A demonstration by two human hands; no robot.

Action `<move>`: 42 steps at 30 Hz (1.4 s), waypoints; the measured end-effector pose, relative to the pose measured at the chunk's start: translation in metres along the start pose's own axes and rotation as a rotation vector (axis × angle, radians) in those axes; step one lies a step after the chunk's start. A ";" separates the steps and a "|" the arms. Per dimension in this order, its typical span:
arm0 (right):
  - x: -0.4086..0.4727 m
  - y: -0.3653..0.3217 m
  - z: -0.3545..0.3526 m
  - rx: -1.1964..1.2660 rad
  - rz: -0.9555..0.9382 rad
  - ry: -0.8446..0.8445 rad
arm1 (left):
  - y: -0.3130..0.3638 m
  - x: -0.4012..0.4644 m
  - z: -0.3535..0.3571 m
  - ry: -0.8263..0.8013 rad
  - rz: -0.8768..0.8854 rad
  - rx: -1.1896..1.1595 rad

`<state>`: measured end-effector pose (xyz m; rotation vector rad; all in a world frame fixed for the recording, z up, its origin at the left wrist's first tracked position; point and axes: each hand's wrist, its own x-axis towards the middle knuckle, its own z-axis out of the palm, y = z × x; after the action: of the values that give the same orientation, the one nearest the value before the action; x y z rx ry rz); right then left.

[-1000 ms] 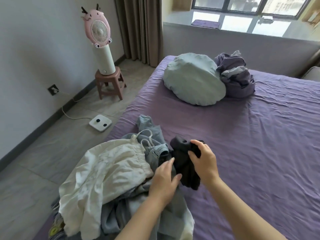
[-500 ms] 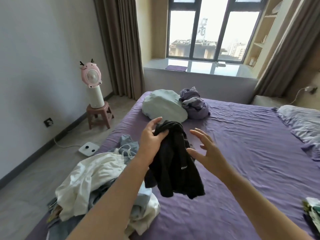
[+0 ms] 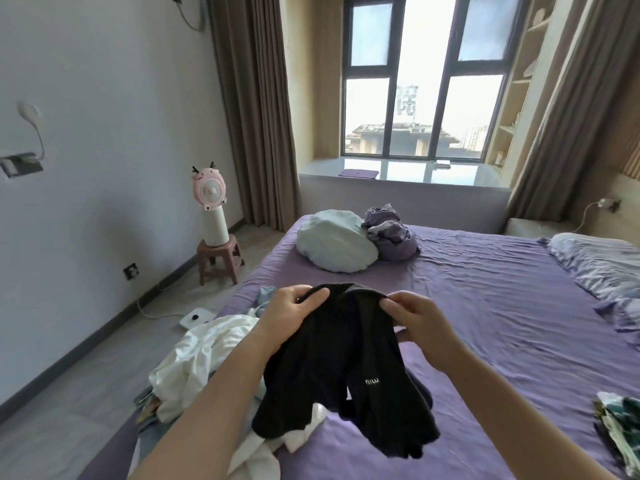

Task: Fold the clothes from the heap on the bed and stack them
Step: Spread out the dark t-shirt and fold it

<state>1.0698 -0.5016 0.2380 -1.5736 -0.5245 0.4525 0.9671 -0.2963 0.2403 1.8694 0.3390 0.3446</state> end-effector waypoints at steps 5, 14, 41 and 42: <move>-0.014 -0.050 0.035 0.190 0.067 0.087 | 0.007 -0.042 -0.003 -0.032 0.111 0.172; -0.060 -0.088 0.100 0.344 -0.011 0.315 | 0.008 -0.113 -0.028 -0.220 0.286 -0.011; -0.234 -0.049 0.104 -0.046 -0.279 0.664 | 0.037 -0.196 -0.010 -0.768 0.105 -0.479; -0.235 -0.051 0.093 -0.071 -0.284 0.674 | 0.036 -0.199 0.000 -0.783 0.140 -0.408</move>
<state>0.8216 -0.5608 0.2763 -1.5736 -0.2325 -0.3158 0.7872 -0.3861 0.2612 1.4860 -0.3724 -0.2258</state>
